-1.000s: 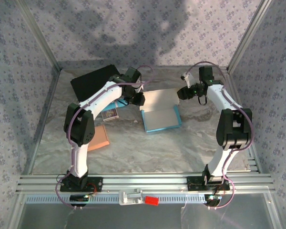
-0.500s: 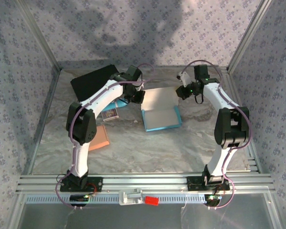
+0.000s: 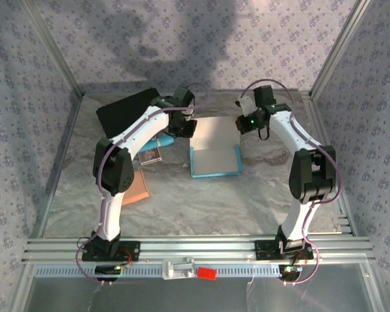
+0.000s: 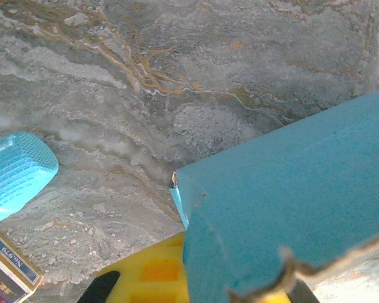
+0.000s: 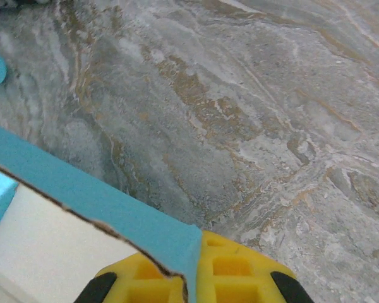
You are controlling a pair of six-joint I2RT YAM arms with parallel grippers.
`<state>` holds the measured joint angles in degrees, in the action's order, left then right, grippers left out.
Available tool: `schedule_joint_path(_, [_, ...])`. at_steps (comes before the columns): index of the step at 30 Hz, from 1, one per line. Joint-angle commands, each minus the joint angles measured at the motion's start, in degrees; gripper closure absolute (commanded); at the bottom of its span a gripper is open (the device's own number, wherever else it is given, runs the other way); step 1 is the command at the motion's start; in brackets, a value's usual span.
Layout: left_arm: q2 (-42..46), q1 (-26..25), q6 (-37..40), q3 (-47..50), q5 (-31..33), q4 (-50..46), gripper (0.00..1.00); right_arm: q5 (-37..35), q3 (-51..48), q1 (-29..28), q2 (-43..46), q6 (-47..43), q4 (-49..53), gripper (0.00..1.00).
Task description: Fold the paper box
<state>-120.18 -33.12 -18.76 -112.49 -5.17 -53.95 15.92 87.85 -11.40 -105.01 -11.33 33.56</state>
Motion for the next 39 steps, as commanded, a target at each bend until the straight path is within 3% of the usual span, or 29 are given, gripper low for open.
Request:
schedule_joint_path(1, [-0.73, -0.36, -2.95, -3.61, 1.47, -0.09, 0.98, -7.79, 3.03, -2.70, 1.83, 9.67, 2.35, 1.00])
schedule_joint_path(10, [-4.59, 2.50, -6.21, -10.21, 2.37, 0.63, 0.98, -18.93, 2.50, -7.96, 1.30, 25.61, -5.11, 1.00])
schedule_joint_path(17, [-4.94, 4.21, -5.69, -9.24, -1.65, 7.40, 0.99, -24.04, -6.60, -10.68, 4.02, 32.55, -21.77, 1.00])
schedule_joint_path(22, [-3.08, 4.21, -5.27, -4.33, -4.94, 14.31, 0.99, -27.61, -11.86, -12.50, 4.98, 35.56, -30.93, 1.00])
schedule_joint_path(34, [-1.22, 4.30, -6.11, 2.01, -8.02, 18.73, 0.98, -31.31, -13.98, -14.68, 4.16, 40.16, -32.65, 1.00])
schedule_joint_path(39, [2.11, 4.21, -5.92, 9.63, -9.21, 24.19, 0.99, -29.97, -24.32, -14.89, 7.24, 39.03, -44.68, 1.00])
